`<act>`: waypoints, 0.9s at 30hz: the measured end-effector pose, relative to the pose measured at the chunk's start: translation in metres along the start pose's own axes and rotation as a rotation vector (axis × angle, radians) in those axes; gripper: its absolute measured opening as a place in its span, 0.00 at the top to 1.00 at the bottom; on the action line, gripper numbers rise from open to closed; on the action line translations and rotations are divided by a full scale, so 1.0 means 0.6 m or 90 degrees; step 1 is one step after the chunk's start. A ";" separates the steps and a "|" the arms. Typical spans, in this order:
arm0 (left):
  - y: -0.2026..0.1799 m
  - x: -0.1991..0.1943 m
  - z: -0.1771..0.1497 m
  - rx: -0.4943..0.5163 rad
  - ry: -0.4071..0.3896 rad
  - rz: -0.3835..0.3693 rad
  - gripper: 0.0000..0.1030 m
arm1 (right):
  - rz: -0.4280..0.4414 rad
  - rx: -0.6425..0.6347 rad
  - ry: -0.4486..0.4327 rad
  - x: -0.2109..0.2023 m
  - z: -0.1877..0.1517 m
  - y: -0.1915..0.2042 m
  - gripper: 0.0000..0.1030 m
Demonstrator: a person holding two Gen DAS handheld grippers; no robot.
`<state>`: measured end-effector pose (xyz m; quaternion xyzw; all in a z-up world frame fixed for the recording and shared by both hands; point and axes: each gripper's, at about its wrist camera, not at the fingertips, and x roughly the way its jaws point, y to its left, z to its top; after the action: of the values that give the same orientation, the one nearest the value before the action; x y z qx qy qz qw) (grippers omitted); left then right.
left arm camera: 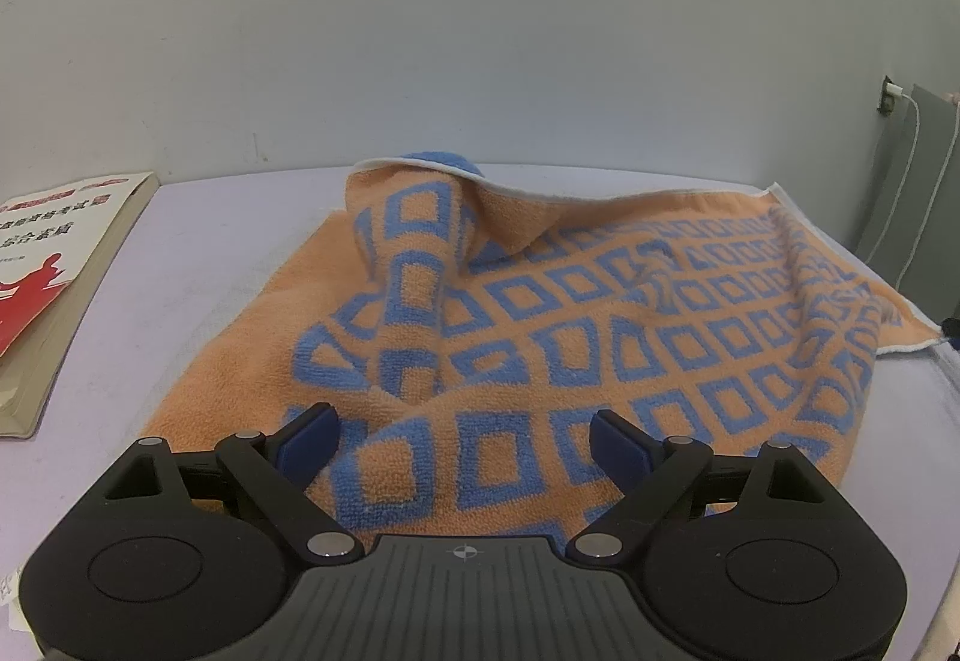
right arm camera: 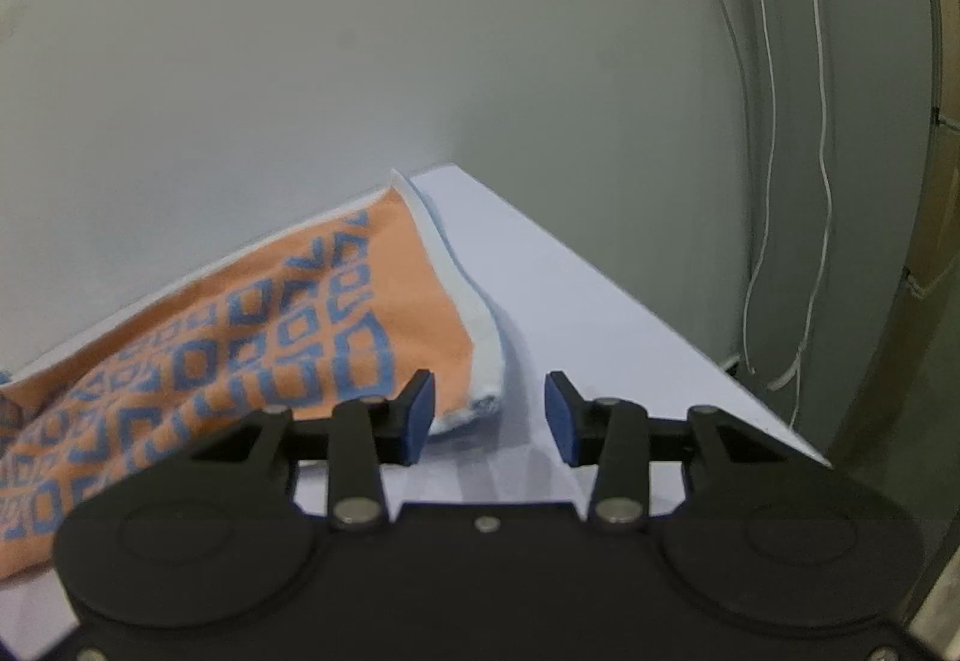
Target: Fold towel
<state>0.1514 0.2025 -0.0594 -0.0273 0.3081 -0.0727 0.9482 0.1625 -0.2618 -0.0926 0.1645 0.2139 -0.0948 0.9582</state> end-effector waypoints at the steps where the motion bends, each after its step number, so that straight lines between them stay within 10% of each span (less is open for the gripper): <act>1: 0.000 -0.001 0.000 -0.001 -0.001 0.002 0.15 | -0.001 0.002 0.000 0.002 -0.002 0.002 0.83; 11: 0.002 0.002 0.001 -0.003 0.001 0.003 0.14 | 0.003 -0.019 -0.032 -0.045 0.044 0.000 0.96; 27: 0.014 0.000 0.001 -0.004 0.000 -0.008 0.14 | -0.093 -0.115 -0.001 -0.075 0.062 -0.021 0.85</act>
<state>0.1525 0.2110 -0.0597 -0.0322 0.3083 -0.0779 0.9475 0.1333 -0.2816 -0.0445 0.0613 0.2324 -0.1450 0.9598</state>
